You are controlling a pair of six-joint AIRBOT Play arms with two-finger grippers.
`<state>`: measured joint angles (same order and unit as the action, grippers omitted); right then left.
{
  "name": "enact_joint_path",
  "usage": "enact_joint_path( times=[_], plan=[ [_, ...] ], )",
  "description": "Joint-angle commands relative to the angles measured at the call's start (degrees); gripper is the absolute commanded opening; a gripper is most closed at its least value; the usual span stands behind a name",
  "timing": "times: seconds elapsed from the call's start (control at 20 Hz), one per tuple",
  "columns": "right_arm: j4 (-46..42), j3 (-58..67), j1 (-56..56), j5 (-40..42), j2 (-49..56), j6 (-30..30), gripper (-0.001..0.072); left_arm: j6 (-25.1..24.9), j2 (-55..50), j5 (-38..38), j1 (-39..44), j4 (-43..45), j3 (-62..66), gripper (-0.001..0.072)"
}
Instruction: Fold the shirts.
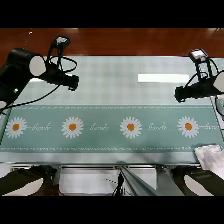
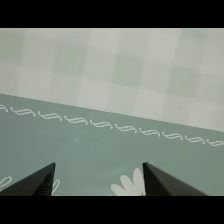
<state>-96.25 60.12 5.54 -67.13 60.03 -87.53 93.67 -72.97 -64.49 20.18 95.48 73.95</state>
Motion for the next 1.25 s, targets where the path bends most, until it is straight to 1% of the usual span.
enact_joint_path(
  times=[0.0,0.05,0.1,0.15,0.2,0.25,0.3,0.35,0.45,0.65,1.2],
  plan=[
    [-1.38,0.04,1.31,-2.12,0.74,-1.2,0.0607,6.32,0.11,2.34,0.85,3.91,0.07,0.0715],
    [-1.38,0.04,1.31,-2.03,0.74,-1.2,0.0607,6.32,0.13,2.62,1.07,3.96,0.07,0.066],
    [-1.36,0.04,1.31,-1.95,0.74,-1.2,0.0607,6.08,0.28,2.54,1.7,3.96,0.07,0.0473],
    [-1.36,0.04,1.31,-1.92,0.74,-1.2,0.0606,6.05,0.7,3.04,2.78,3.98,0.04,0.0394],
    [-1.38,0.04,1.31,-1.92,0.74,-1.2,0.0606,6.1,1.11,4.68,4.04,3.98,0.04,0.0394],
    [-1.42,0.04,1.31,-1.92,0.74,-1.2,0.0607,6.08,1.31,6.19,5.2,4.02,0.07,0.0395],
    [-1.4,0.04,1.31,-1.92,0.74,-1.2,0.0606,6.1,1.27,7.37,5.97,4.02,0.07,0.0431],
    [-1.4,0.04,1.31,-1.92,0.74,-1.2,0.0606,6.14,1.09,7.8,6.12,4.0,0.04,0.054],
    [-1.4,0.04,1.31,-1.92,0.74,-1.2,0.0607,6.1,0.79,7.76,5.6,4.02,0.04,0.072],
    [-1.42,0.04,1.31,-1.92,0.74,-1.2,0.0607,6.1,0.74,7.63,3.8,4.0,0.04,0.0719],
    [-1.4,0.04,1.31,-1.92,0.74,-1.2,0.0607,6.08,0.74,7.98,3.76,4.0,0.07,0.0719]
  ],
)
